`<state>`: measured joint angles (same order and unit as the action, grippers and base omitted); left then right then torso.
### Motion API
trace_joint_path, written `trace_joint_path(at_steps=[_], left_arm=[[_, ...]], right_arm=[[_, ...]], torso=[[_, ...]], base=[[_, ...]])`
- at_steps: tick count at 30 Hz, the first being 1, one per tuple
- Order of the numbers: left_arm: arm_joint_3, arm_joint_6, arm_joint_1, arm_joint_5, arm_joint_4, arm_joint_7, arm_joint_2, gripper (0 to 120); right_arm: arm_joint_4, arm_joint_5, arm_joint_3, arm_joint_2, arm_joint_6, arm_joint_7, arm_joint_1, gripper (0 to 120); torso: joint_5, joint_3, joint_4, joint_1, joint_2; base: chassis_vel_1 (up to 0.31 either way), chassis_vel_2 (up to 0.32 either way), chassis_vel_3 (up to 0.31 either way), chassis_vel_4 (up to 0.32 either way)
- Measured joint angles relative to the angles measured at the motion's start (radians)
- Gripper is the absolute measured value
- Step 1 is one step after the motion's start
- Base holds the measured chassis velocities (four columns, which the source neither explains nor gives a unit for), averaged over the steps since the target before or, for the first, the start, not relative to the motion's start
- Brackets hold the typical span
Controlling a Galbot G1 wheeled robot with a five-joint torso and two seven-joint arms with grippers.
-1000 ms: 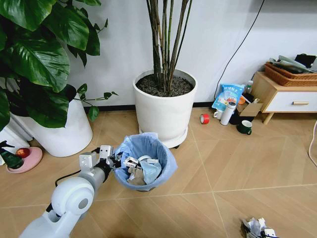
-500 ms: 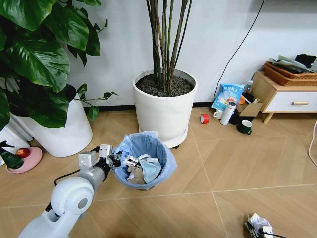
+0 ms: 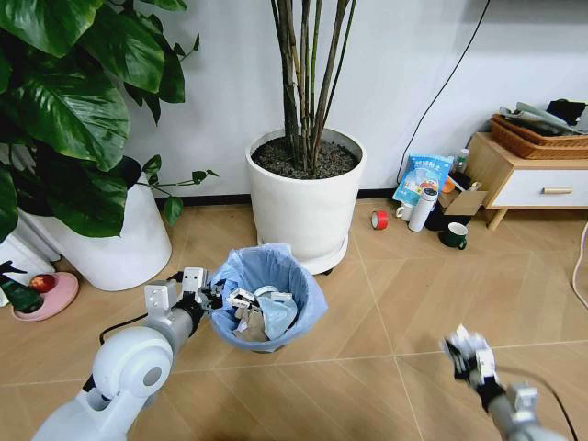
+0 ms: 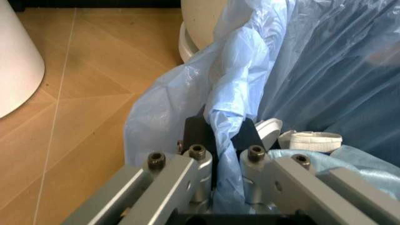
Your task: Pick up the trash bin and place the garbage on the floor into it.
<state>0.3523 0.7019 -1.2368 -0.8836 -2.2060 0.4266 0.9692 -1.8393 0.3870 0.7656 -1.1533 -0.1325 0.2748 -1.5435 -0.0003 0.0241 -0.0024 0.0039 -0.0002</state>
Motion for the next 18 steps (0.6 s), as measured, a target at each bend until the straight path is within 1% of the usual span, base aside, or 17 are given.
trace_joint_path(at_steps=[2,3,4,5,6,7,8,9,10,11,13,15,16,17,18], left_arm=[[0.0,0.0,0.002,-0.001,0.001,0.001,-0.001,0],[-0.002,0.0,0.004,-0.002,0.002,0.001,-0.002,0],[-0.002,0.0,0.004,-0.002,0.002,0.001,-0.002,0],[-0.005,0.001,0.004,-0.006,0.004,0.006,-0.006,0],[-0.004,0.001,-0.001,-0.012,0.004,0.009,-0.015,0],[-0.002,0.001,-0.003,-0.018,0.004,0.011,-0.02,0],[-0.002,0.001,-0.003,-0.018,0.004,0.011,-0.02,0],[0.0,0.001,-0.003,-0.026,0.005,0.013,-0.027,0],[-0.001,0.001,0.006,-0.035,0.011,0.016,-0.034,0],[-0.001,0.001,0.006,-0.035,0.011,0.016,-0.034,0],[-0.01,0.004,0.025,-0.053,0.025,0.016,-0.042,0],[-0.012,0.008,0.027,-0.069,0.03,0.017,-0.049,0],[-0.012,0.008,0.027,-0.069,0.03,0.017,-0.049,0],[-0.012,0.01,0.026,-0.078,0.032,0.019,-0.051,0],[-0.012,0.011,0.026,-0.09,0.034,0.024,-0.053,0]], right_arm=[[-0.033,0.018,-0.022,0.021,-0.018,-0.012,0.016,0],[-0.079,0.049,-0.062,0.056,-0.045,-0.037,0.042,0],[-0.079,0.049,-0.062,0.056,-0.045,-0.037,0.042,0],[-0.16,0.112,-0.139,0.118,-0.095,-0.086,0.085,0],[-0.243,0.177,-0.212,0.176,-0.145,-0.107,0.135,0],[-0.272,0.207,-0.252,0.2,-0.169,-0.11,0.165,0],[-0.272,0.207,-0.252,0.2,-0.169,-0.11,0.165,0],[-0.293,0.236,-0.296,0.219,-0.189,-0.109,0.209,0],[-0.306,0.259,-0.33,0.23,-0.206,-0.107,0.253,0],[-0.306,0.259,-0.33,0.23,-0.206,-0.107,0.253,0],[-0.32,0.302,-0.381,0.236,-0.239,-0.099,0.325,0],[-0.319,0.362,-0.468,0.239,-0.261,-0.094,0.435,0],[-0.319,0.362,-0.468,0.239,-0.261,-0.094,0.435,0],[-0.311,0.396,-0.512,0.239,-0.267,-0.092,0.485,0],[-0.304,0.421,-0.547,0.239,-0.271,-0.092,0.522,0]], torso=[[-0.0001,0.0,0.0002,0.0,0.0],[-0.0006,0.0,0.0003,0.0,0.0],[-0.0006,0.0,0.0003,0.0,0.0],[-0.0004,0.0,0.0001,0.0,0.0],[-0.0008,0.0,0.0003,0.0,0.0],[-0.002,0.0,0.0002,0.0,0.0],[-0.002,0.0,0.0002,0.0,0.0],[0.0,0.0,0.0004,0.0,0.0],[0.0006,0.0,0.0006,0.0,0.0],[0.0006,0.0,0.0006,0.0,0.0],[-0.0013,0.0,-0.0003,0.0,0.0],[0.0001,0.0,-0.0001,0.0,0.0],[0.0001,0.0,-0.0001,0.0,0.0],[-0.0009,0.0,0.0002,0.0,0.0],[-0.001,0.0,0.0003,0.0,0.0]], base=[[0.0,0.0,0.0,0.0],[0.0,0.0,0.0,0.0],[0.0,0.0,0.0,0.0],[0.0,0.0,0.0,0.0],[0.0,0.0,0.0,0.0],[0.0,0.0,0.0,0.0],[0.0,0.0,0.0,0.0],[0.0,0.0,0.0,0.0],[0.0,0.0,0.0,0.0],[0.0,0.0,0.0,0.0],[0.0,0.0,0.0,0.0],[0.0,0.0,0.0,0.0],[0.0,0.0,0.0,0.0],[0.0,0.0,0.0,0.0],[0.0,0.0,0.0,0.0]])
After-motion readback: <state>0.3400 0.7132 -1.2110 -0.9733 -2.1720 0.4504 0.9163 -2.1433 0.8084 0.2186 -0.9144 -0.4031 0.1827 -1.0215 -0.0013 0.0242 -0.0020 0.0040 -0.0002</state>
